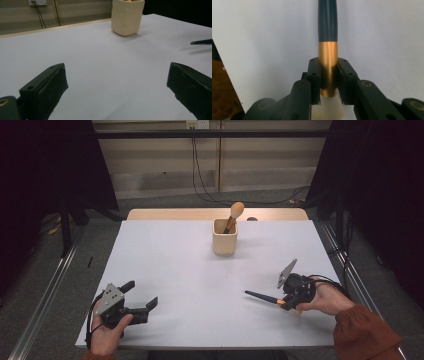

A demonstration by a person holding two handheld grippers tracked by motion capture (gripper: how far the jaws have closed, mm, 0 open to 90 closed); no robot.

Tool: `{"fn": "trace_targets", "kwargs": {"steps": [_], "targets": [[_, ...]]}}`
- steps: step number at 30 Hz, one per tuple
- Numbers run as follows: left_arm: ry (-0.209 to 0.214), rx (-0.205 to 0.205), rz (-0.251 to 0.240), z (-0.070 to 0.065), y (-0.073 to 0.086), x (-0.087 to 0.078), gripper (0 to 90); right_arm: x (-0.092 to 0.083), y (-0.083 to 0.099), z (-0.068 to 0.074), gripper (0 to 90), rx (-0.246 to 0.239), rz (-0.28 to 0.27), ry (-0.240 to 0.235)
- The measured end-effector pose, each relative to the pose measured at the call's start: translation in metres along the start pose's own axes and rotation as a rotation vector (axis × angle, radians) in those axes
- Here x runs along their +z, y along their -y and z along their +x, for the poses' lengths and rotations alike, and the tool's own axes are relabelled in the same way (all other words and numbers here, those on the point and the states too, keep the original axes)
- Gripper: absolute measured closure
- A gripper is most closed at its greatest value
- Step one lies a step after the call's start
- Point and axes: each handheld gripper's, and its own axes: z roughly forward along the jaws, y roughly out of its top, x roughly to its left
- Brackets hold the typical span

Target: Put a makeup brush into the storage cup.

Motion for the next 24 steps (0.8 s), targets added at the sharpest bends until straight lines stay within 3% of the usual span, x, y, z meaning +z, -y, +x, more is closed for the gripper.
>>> {"fn": "trace_targets", "kwargs": {"steps": [8,16,24], "targets": [[0.001,-0.011,-0.004,0.0,0.0,0.0,2.7,-0.013,0.006,-0.004,74.7,0.085,-0.179,0.023],[0.0,-0.01,-0.008,0.001,0.0,-0.001,2.7,-0.012,0.009,-0.004,74.6,0.2,-0.292,0.019],[-0.004,-0.009,-0.008,0.001,0.0,-0.001,2.8,-0.006,0.012,-0.003,74.7,0.244,-0.413,0.104]]}}
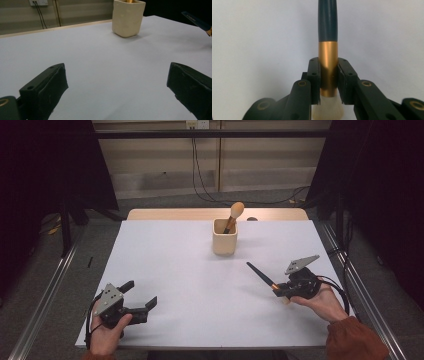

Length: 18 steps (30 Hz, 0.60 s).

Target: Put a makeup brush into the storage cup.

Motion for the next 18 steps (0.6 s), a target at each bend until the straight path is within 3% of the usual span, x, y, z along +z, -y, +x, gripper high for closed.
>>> {"fn": "trace_targets", "kwargs": {"steps": [7,9,13,18], "targets": [[-0.004,-0.003,-0.001,0.0002,-0.0003,-0.0008,2.8,-0.0037,0.0006,-0.0016,74.6,0.057,-0.139,0.021],[-0.006,-0.006,-0.003,0.0003,-0.0003,-0.0009,2.8,-0.0028,0.0018,-0.001,74.6,0.057,-0.176,0.003],[-0.001,-0.003,0.003,-0.0003,-0.0008,-0.001,2.7,0.0,0.0025,0.002,74.6,0.057,-0.226,0.019],[0.004,-0.004,-0.001,-0.0005,-0.001,-0.0009,2.8,0.0029,0.0077,0.0044,74.6,0.091,-0.373,0.003]]}}
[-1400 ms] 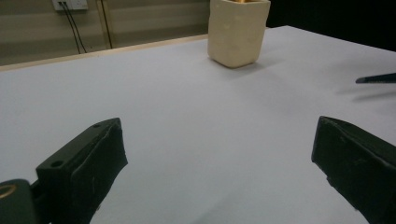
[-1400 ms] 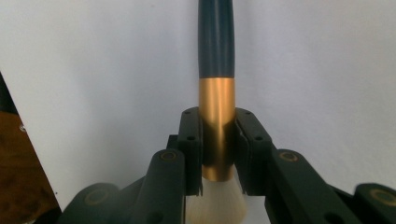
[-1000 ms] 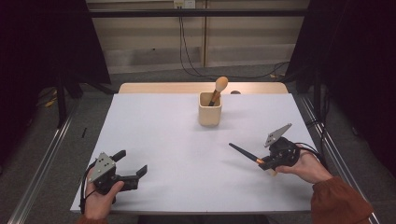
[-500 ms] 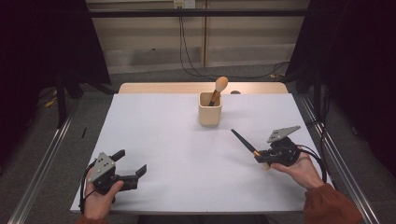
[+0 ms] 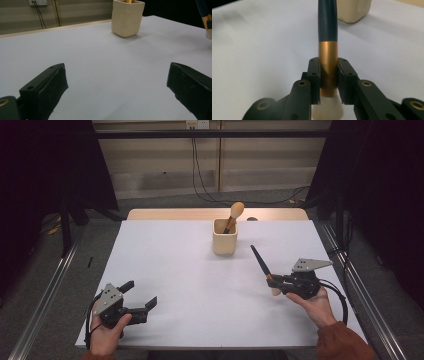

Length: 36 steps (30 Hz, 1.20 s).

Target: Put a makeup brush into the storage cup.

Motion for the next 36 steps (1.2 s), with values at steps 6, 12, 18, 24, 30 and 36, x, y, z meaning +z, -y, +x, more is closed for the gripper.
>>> {"fn": "trace_targets", "kwargs": {"steps": [6,12,18,24,30,36], "targets": [[0.008,0.004,0.002,-0.001,-0.001,0.0,2.8,-0.002,0.005,0.003,74.6,0.019,-0.055,-0.023],[0.038,-0.013,-0.016,-0.006,-0.002,0.001,2.8,0.002,0.003,0.016,74.6,0.007,-0.067,-0.077],[0.072,-0.007,-0.02,-0.014,-0.004,0.003,2.7,0.008,0.0,0.024,74.6,-0.004,-0.069,-0.118],[0.089,0.005,-0.017,-0.019,-0.007,0.006,2.7,0.012,-0.007,0.031,74.6,-0.028,-0.069,-0.154],[0.117,0.031,-0.022,-0.025,-0.013,0.009,2.7,0.022,-0.016,0.041,74.6,-0.061,-0.051,-0.197],[0.14,0.042,-0.024,-0.031,-0.018,0.014,2.7,0.035,-0.024,0.05,74.6,-0.086,-0.031,-0.247]]}}
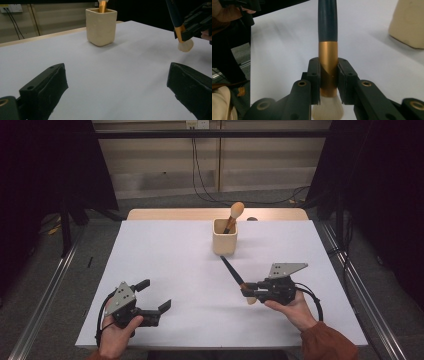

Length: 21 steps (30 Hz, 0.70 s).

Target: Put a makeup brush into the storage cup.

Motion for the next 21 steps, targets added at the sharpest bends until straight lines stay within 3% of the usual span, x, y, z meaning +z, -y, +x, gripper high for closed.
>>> {"fn": "trace_targets", "kwargs": {"steps": [10,21], "targets": [[0.05,0.038,0.032,-0.003,-0.011,0.017,2.7,0.019,-0.014,0.004,74.6,-0.013,0.011,-0.051],[0.102,0.053,0.073,-0.006,-0.019,0.028,2.7,0.041,-0.025,0.01,74.6,-0.082,0.114,-0.117]]}}
